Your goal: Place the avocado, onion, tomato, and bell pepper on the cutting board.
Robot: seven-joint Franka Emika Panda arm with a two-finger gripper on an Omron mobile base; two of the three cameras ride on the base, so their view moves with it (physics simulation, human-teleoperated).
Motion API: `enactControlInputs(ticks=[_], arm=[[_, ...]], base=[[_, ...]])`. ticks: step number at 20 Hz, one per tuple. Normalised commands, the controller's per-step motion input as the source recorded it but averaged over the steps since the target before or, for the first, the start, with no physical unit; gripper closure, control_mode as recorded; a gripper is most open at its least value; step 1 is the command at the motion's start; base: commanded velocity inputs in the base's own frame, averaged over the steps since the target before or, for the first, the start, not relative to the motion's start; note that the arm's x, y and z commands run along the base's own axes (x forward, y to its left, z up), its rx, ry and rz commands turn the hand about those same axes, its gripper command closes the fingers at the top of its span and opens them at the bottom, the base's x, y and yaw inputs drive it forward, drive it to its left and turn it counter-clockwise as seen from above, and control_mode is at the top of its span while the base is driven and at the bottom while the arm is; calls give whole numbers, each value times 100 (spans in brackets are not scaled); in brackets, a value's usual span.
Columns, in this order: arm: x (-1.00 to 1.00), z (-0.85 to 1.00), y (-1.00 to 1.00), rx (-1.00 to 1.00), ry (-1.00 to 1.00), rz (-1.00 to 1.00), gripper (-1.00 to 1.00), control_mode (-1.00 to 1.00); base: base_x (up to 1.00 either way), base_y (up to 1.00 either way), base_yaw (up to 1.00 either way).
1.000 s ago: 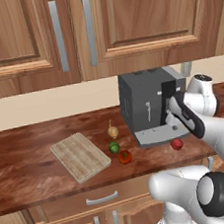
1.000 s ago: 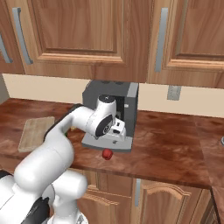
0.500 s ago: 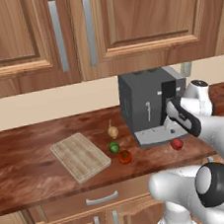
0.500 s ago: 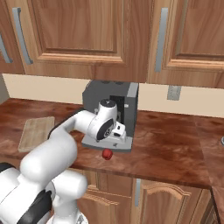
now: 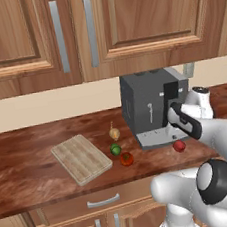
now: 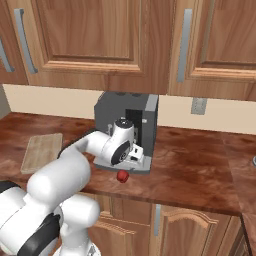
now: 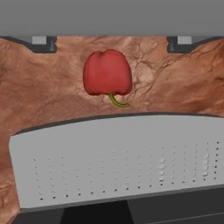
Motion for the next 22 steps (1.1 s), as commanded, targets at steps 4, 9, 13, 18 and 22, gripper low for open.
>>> enactControlInputs(ticks=[4,9,13,18,22], arm=[[1,-23,0,0,0,0,-100,-100],[3,-18,0,0,0,0,-100,-100],[8,-18,0,0,0,0,-100,-100],[11,-17,0,0,0,0,-100,-100],[11,-13,0,0,0,0,-100,-100]], base=[[0,0,0],[0,0,0],[0,0,0],[0,0,0],[0,0,0]])
